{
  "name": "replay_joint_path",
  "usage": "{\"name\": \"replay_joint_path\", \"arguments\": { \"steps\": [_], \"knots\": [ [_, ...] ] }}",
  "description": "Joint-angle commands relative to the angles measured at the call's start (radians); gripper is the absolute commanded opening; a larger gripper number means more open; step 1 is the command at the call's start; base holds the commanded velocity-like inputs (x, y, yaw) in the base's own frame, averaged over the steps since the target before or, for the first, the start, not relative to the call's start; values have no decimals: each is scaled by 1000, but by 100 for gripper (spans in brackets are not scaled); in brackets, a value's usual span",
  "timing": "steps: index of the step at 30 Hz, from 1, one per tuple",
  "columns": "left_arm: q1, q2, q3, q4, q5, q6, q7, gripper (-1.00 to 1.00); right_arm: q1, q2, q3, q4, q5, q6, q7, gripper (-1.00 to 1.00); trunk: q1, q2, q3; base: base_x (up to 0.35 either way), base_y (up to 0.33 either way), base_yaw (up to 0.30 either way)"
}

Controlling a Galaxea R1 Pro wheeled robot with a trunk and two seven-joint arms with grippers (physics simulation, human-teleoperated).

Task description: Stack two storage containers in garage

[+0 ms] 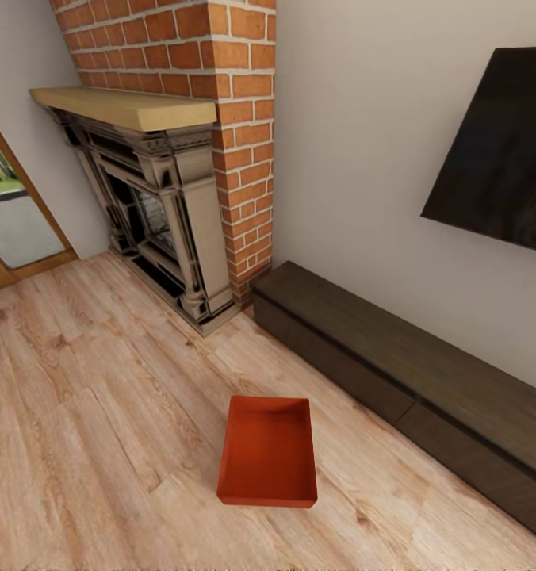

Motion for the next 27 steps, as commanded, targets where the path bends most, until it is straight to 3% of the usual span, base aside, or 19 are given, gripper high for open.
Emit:
{"name": "replay_joint_path", "arguments": {
  "steps": [1,27],
  "knots": [
    [-1,1,2,1,9,-3,0,100,-1,0,7,3,-4,-5,-1,100,0,-1,-3,0,0,0],
    [-1,0,1,1,9,-3,0,100,-1,1,9,4,-4,-2,0,100,0,-1,-44,0,0,0]
  ]
}}
